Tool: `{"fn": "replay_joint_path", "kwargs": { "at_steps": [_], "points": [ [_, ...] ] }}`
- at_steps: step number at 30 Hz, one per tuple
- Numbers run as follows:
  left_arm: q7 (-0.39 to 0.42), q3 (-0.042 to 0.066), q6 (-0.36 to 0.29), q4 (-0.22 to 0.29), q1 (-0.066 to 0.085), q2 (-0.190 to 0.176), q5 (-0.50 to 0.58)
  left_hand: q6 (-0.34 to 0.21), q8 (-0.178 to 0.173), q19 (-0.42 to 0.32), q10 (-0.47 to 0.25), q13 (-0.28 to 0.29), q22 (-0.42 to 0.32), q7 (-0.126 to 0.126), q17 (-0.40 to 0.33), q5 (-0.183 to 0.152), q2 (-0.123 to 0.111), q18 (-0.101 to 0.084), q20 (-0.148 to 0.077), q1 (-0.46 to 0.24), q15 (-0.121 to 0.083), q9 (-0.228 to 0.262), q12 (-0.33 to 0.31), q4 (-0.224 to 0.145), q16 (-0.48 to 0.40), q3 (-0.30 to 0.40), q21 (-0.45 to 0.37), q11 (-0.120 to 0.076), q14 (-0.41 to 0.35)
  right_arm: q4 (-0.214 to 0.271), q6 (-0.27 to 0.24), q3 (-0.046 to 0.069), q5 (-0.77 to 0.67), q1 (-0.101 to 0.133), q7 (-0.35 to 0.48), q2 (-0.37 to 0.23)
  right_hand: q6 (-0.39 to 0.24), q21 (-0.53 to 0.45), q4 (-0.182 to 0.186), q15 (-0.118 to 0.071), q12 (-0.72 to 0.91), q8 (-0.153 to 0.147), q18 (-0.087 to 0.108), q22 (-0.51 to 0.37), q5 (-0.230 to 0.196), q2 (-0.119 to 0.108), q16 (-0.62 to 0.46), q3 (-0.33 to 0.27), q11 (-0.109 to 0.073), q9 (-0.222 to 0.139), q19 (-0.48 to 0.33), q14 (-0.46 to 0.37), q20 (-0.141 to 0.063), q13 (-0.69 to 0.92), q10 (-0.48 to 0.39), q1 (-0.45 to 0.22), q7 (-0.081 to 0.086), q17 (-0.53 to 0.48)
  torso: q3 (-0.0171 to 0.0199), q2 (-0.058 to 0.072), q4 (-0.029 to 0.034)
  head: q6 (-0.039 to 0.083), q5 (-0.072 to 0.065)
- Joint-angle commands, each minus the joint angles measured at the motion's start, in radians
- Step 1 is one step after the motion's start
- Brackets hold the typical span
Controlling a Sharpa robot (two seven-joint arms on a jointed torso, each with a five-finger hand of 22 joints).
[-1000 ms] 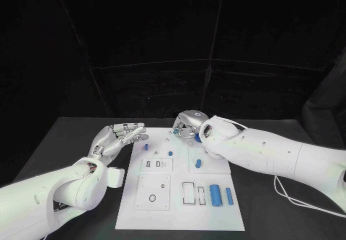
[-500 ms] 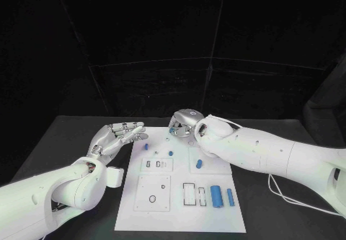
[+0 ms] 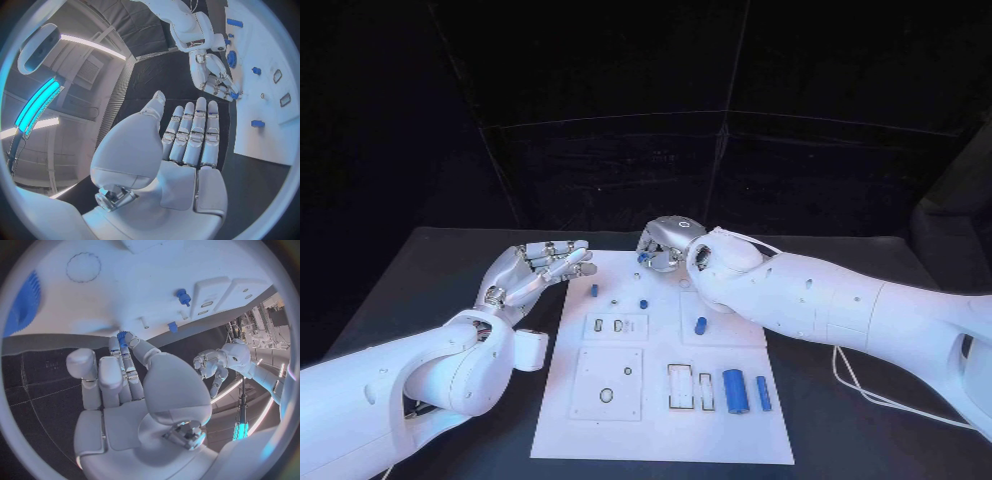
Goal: Assemble the parts on the task board
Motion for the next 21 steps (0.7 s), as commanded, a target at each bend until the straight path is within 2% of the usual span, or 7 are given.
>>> {"fn": "replay_joint_path", "kwargs": {
  "at_steps": [1, 6, 8, 12, 17, 21],
  "points": [
    [0.003, 0.001, 0.012, 0.001, 0.002, 0.000, -0.007, -0.001, -0.007, -0.002, -0.002, -0.001, -0.001, 0.005, -0.001, -0.002, 0.008, 0.015, 0.006, 0.006, 0.004, -0.002, -0.005, -0.006, -0.006, -0.001, -0.003, 0.006, -0.001, -0.003, 0.026, 0.001, -0.021, 0.003, -0.021, 0.004, -0.016, -0.001, 0.005, 0.010, -0.005, -0.001, -0.003, -0.008, -0.006, -0.021, 0.001, 0.008, 0.003, -0.004, -0.011, 0.001, 0.003, -0.002, -0.019, -0.002, 0.004, -0.009, 0.0012, 0.002, -0.0008, 0.000, 0.000],
    [0.002, 0.001, 0.012, 0.002, 0.003, 0.000, -0.007, -0.001, -0.008, -0.002, -0.003, -0.001, -0.002, 0.005, -0.001, -0.002, 0.008, 0.015, 0.006, 0.006, 0.004, -0.001, -0.006, -0.008, -0.007, -0.001, -0.004, 0.007, -0.001, -0.005, 0.035, 0.001, -0.025, 0.003, -0.026, 0.006, -0.071, -0.024, 0.018, 0.027, -0.005, -0.003, 0.004, -0.054, -0.002, -0.058, -0.022, 0.011, 0.023, -0.009, -0.041, -0.013, 0.017, -0.003, -0.092, -0.013, 0.025, -0.055, 0.0010, 0.003, -0.0010, 0.001, -0.001],
    [0.002, 0.001, 0.012, 0.002, 0.003, -0.001, -0.007, -0.001, -0.008, -0.002, -0.003, -0.001, -0.002, 0.005, -0.001, -0.002, 0.008, 0.015, 0.006, 0.006, 0.004, -0.001, -0.006, -0.008, -0.007, -0.001, -0.004, 0.007, -0.001, -0.004, 0.036, 0.001, -0.026, 0.004, -0.024, 0.005, -0.114, -0.035, 0.025, 0.033, -0.002, -0.003, 0.009, -0.076, 0.008, -0.079, -0.035, 0.000, 0.031, -0.009, -0.054, -0.019, 0.025, -0.002, -0.128, -0.016, 0.027, -0.079, 0.0012, 0.003, -0.0009, 0.000, 0.000],
    [0.001, 0.001, 0.012, 0.001, 0.004, -0.002, -0.007, -0.001, -0.008, -0.002, -0.003, -0.001, -0.002, 0.005, -0.001, -0.002, 0.008, 0.015, 0.006, 0.006, 0.004, -0.001, -0.006, -0.008, -0.007, -0.001, -0.004, 0.007, -0.001, 0.000, 0.020, 0.001, -0.027, 0.005, -0.017, 0.004, -0.167, -0.054, 0.039, 0.037, 0.001, -0.003, 0.015, -0.107, 0.015, -0.103, -0.054, -0.031, 0.036, -0.008, -0.073, -0.028, 0.031, -0.002, -0.180, -0.013, 0.027, -0.114, 0.0016, 0.004, -0.0010, 0.001, 0.001],
    [0.000, 0.001, 0.013, 0.001, 0.004, -0.003, -0.007, -0.001, -0.008, -0.002, -0.003, -0.001, -0.002, 0.005, -0.001, -0.003, 0.008, 0.015, 0.006, 0.006, 0.004, -0.001, -0.007, -0.009, -0.008, -0.001, -0.005, 0.007, -0.001, 0.020, -0.029, 0.000, -0.026, 0.005, -0.008, -0.012, -0.215, -0.077, 0.057, 0.037, 0.009, -0.002, 0.021, -0.149, 0.014, -0.110, -0.073, -0.070, 0.036, -0.008, -0.093, -0.034, 0.031, -0.001, -0.211, 0.004, 0.027, -0.148, 0.0023, 0.004, -0.0016, 0.002, 0.000],
    [0.000, 0.001, 0.012, 0.003, 0.005, -0.007, -0.007, -0.001, -0.008, -0.002, -0.003, -0.001, -0.002, 0.005, -0.001, -0.003, 0.008, 0.015, 0.006, 0.006, 0.004, -0.001, -0.007, -0.009, -0.008, -0.001, -0.005, 0.007, -0.001, 0.069, -0.076, 0.001, 0.010, 0.006, 0.002, -0.058, -0.195, -0.079, 0.071, 0.035, 0.037, 0.008, 0.021, -0.151, 0.038, -0.100, -0.079, -0.083, 0.034, -0.001, -0.090, -0.034, 0.030, 0.005, -0.178, 0.015, 0.028, -0.157, 0.0034, 0.004, -0.0056, 0.006, -0.001]
  ]
}}
